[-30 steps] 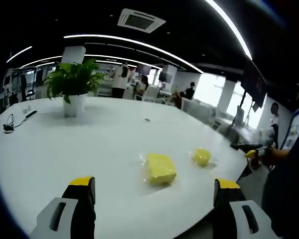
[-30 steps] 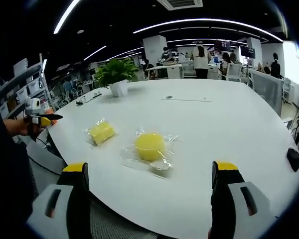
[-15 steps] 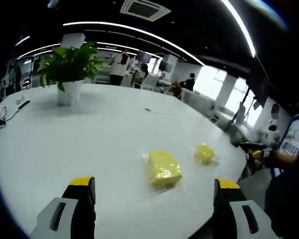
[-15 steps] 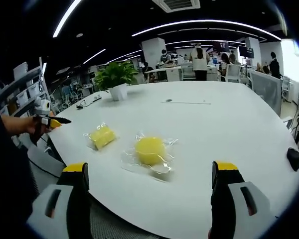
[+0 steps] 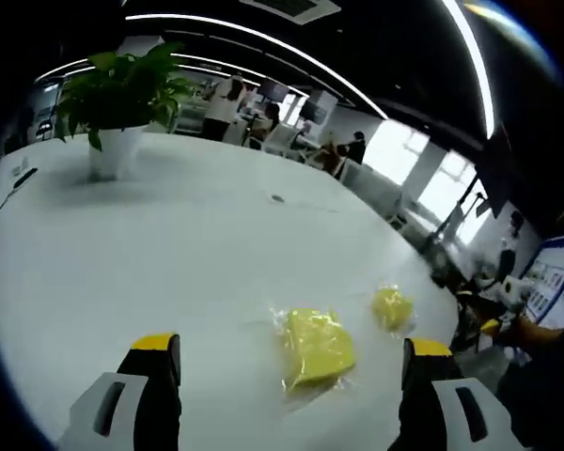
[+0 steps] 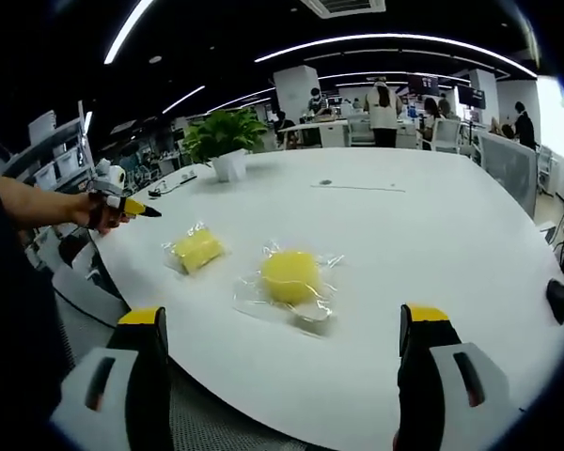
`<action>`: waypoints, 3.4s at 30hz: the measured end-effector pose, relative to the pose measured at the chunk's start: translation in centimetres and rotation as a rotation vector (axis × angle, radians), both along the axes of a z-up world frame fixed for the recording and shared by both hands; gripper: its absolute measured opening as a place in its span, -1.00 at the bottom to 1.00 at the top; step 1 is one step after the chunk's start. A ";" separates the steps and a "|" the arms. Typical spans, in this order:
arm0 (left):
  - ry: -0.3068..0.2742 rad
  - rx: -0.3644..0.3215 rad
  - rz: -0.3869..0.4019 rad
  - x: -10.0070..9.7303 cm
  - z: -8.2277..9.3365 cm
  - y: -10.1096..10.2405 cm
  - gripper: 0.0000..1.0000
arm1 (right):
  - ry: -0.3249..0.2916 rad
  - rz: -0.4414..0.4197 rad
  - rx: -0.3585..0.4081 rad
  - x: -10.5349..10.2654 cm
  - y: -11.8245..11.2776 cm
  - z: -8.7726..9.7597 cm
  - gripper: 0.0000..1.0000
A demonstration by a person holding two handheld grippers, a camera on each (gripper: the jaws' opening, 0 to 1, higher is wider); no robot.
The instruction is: Compare the silicone blocks by pressing each to a similar depth, holding the contact briefly, and releasing to observe deformation and rebound differences across the visible hardness samples.
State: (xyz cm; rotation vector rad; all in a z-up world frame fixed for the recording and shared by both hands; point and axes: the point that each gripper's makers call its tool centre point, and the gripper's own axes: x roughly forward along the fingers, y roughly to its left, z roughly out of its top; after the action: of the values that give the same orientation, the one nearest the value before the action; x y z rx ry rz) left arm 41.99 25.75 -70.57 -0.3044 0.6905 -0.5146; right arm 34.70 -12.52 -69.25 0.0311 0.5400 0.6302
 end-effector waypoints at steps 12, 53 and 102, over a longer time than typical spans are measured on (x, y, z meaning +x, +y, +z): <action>0.128 -0.094 -0.020 2.9 -3.4 -1.8 0.66 | 0.032 -0.026 -0.006 -0.3 -0.8 -1.0 0.87; 0.312 -0.387 0.004 4.7 -6.9 -5.2 -1.00 | 0.067 -0.097 0.018 -1.2 -1.5 -1.2 0.93; -0.202 -0.265 0.119 1.3 6.1 -4.1 -1.00 | -0.123 0.076 0.073 1.8 1.8 4.6 0.93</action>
State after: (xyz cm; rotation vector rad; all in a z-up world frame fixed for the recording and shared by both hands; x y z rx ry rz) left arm 43.29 21.66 -64.51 -0.5308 0.4051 -0.5153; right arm 36.48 -10.76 -64.65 0.0399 0.4003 0.7207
